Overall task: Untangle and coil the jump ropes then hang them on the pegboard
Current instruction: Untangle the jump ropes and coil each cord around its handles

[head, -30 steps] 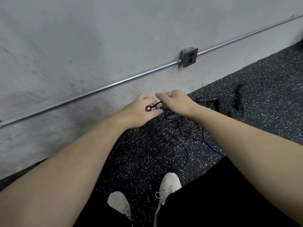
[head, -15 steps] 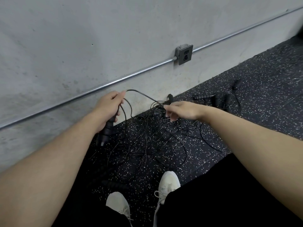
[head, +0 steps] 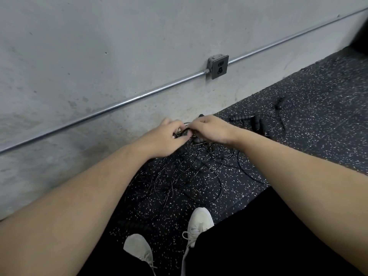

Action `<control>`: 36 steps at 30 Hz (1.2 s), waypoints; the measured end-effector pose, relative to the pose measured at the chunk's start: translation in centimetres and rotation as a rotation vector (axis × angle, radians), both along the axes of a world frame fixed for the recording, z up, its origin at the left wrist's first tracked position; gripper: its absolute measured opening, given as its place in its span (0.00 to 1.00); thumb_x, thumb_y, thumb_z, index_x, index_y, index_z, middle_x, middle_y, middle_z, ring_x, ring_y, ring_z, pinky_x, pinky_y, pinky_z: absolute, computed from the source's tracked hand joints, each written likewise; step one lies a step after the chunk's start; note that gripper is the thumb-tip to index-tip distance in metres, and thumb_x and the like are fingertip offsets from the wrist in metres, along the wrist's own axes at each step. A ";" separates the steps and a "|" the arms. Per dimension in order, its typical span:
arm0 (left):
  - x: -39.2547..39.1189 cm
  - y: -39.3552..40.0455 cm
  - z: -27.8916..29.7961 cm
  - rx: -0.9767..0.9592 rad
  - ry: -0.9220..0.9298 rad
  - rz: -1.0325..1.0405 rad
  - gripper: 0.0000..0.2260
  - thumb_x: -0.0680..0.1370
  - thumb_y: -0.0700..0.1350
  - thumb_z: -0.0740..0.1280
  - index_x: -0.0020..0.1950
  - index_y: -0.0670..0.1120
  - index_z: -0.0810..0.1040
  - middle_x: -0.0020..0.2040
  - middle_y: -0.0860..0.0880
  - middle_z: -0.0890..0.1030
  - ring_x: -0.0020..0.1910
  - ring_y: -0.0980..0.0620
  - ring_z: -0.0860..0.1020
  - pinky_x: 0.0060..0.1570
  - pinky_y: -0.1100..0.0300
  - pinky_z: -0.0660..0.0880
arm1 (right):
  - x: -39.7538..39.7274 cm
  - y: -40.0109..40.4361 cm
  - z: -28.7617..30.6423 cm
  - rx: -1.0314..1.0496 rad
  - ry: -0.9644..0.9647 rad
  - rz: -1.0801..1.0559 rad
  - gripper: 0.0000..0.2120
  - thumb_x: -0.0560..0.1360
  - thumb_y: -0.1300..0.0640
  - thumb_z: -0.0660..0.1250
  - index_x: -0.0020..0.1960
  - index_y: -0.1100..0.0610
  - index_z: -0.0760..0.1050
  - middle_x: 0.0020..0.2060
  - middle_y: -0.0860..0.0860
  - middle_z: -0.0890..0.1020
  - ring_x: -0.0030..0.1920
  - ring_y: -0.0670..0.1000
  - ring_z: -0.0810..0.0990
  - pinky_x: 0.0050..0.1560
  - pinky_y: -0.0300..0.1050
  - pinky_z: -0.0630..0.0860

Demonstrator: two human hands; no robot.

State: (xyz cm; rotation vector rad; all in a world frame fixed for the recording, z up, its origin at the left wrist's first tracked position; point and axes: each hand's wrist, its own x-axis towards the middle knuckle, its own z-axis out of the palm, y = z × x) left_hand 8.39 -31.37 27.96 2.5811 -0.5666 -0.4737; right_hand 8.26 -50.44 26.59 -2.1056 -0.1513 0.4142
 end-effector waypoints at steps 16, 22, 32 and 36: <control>2.5 3.6 -0.1 -0.527 -0.053 0.593 0.17 0.85 0.55 0.61 0.41 0.46 0.73 0.37 0.49 0.73 0.34 0.51 0.72 0.30 0.58 0.72 | -1.0 -4.7 -2.3 -0.413 0.093 0.025 0.11 0.83 0.49 0.62 0.57 0.55 0.77 0.47 0.51 0.84 0.34 0.46 0.75 0.36 0.41 0.71; 2.9 5.8 -1.4 -0.271 -0.083 0.728 0.14 0.83 0.54 0.62 0.66 0.52 0.75 0.68 0.44 0.68 0.35 0.49 0.75 0.31 0.59 0.71 | -0.8 -3.0 -1.9 -0.004 0.107 -0.058 0.11 0.86 0.56 0.59 0.54 0.61 0.77 0.35 0.55 0.84 0.33 0.53 0.82 0.41 0.47 0.80; -0.6 -2.3 -0.7 -0.239 0.037 0.260 0.05 0.83 0.48 0.62 0.51 0.51 0.76 0.51 0.49 0.76 0.36 0.52 0.75 0.33 0.60 0.77 | -0.5 -1.8 -0.1 0.490 0.246 -0.292 0.11 0.86 0.56 0.56 0.59 0.60 0.74 0.36 0.55 0.84 0.34 0.53 0.83 0.39 0.47 0.83; -2.6 -4.8 -2.6 -0.272 0.382 0.149 0.09 0.82 0.46 0.64 0.59 0.53 0.79 0.43 0.46 0.79 0.32 0.53 0.73 0.25 0.61 0.71 | 0.1 -1.6 -0.4 0.688 0.288 -0.421 0.08 0.85 0.58 0.54 0.55 0.58 0.71 0.31 0.50 0.76 0.27 0.47 0.69 0.29 0.41 0.67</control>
